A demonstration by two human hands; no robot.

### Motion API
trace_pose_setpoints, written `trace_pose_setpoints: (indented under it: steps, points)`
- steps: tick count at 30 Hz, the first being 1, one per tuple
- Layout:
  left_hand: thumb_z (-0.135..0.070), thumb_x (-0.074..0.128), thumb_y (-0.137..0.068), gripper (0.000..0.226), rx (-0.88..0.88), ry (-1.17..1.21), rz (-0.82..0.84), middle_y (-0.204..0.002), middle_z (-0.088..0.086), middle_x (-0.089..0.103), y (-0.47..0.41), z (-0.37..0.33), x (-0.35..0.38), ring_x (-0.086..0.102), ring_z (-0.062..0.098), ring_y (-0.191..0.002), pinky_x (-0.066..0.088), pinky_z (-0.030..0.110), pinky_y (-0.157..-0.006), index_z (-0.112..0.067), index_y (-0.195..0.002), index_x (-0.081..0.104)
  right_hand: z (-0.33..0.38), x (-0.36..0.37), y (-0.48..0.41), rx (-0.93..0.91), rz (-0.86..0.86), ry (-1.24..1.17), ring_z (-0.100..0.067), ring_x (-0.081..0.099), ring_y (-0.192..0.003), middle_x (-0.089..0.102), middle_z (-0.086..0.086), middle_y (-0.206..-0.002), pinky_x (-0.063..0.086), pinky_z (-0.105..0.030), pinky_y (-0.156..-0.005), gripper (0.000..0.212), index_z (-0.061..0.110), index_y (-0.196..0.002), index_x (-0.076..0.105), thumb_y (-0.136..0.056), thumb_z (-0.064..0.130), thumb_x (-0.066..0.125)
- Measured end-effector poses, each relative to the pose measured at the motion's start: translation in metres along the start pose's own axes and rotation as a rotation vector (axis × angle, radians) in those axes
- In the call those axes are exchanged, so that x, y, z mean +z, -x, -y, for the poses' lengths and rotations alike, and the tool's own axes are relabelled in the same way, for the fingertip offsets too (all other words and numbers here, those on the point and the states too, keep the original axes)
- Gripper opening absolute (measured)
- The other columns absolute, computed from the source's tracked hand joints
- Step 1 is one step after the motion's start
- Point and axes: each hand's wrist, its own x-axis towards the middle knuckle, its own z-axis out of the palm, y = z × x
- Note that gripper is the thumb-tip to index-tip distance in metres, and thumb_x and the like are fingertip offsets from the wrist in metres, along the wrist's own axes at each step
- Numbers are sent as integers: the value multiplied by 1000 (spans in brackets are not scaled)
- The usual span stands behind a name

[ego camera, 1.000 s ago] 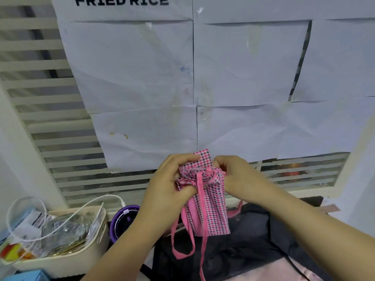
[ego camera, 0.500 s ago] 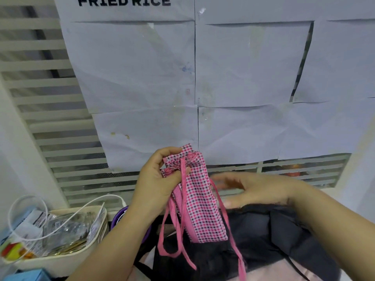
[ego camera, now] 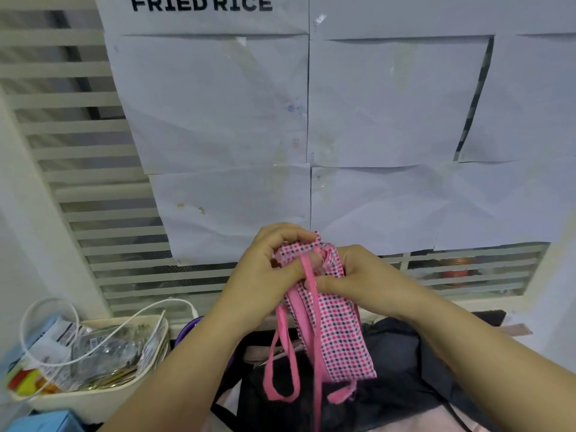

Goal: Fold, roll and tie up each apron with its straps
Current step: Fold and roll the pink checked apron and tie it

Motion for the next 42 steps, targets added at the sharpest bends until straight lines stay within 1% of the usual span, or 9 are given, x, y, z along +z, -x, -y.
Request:
trace_pose_setpoints:
  steps: [9, 13, 18, 21, 23, 26, 29, 33, 42]
  points:
    - [-33, 46, -93, 27, -505, 1020, -185, -59, -6, 54, -13, 20, -46, 57, 10, -56, 55, 28, -65, -18, -74, 57, -4, -19, 6, 3, -4, -47, -9, 70, -87, 75, 3, -93, 51, -17, -76, 19, 20, -96, 73, -87, 6, 65]
    - [-24, 57, -78, 15, -749, 776, -108, -61, -2, 55, -4, 46, -54, 64, 13, -59, 58, 32, -68, -14, -88, 61, -9, -29, 6, 59, -72, -60, -13, 70, -87, 75, 2, -92, 51, -22, -78, 13, 17, -95, 73, -87, 11, 64]
    - [-25, 85, -55, 71, -884, 540, -53, -125, 19, 59, 2, 54, -57, 59, 27, -114, 49, 41, -90, -2, -117, 59, -10, -35, 5, 125, -92, -63, -14, 71, -85, 75, 1, -91, 50, -20, -72, 12, 16, -95, 72, -88, 14, 63]
    - [-18, 71, -79, 68, -752, 536, -322, -138, 14, 47, -3, 54, -55, 46, 26, -128, 39, 39, -102, -4, -138, 41, -11, -36, 6, 163, -83, -51, -15, 71, -83, 75, 0, -90, 49, -23, -73, 11, 16, -94, 73, -89, 14, 63]
    - [-17, 66, -88, 46, -411, 77, -388, -127, -1, 56, -3, 43, -45, 53, 5, -115, 43, 20, -97, -18, -131, 51, -12, -35, 6, 180, -65, -53, -13, 71, -82, 75, 2, -88, 50, -23, -73, 11, 17, -93, 73, -89, 14, 63]
    - [-15, 68, -87, 28, 177, -354, -156, -108, -11, 63, 2, 10, -17, 58, -6, -90, 44, 7, -80, -28, -111, 66, -12, -29, 3, 174, -34, -58, -14, 71, -85, 75, 1, -92, 52, -23, -77, 12, 16, -96, 73, -88, 12, 64]
    - [-27, 64, -84, 28, 430, -708, 12, -102, -9, 66, 0, 6, 3, 54, 0, -94, 43, 11, -83, -21, -110, 72, -10, -22, 1, 140, -16, -68, -15, 71, -87, 75, -2, -93, 54, -22, -79, 13, 14, -98, 73, -87, 11, 66]
    - [-25, 64, -87, 18, 377, -683, -23, -92, -9, 68, -8, 0, -1, 60, 2, -83, 50, 22, -78, -20, -100, 75, -9, -19, 4, 119, -6, -52, -12, 71, -85, 75, 0, -92, 52, -17, -73, 14, 16, -98, 73, -86, 12, 67]
    - [-19, 58, -94, 16, 35, -674, 226, -72, -16, 60, -20, -26, -13, 53, -11, -62, 37, 4, -57, -31, -84, 61, -3, -22, 8, 128, 61, 10, -10, 71, -82, 75, 2, -91, 52, -16, -73, 12, 21, -96, 72, -86, 18, 68]
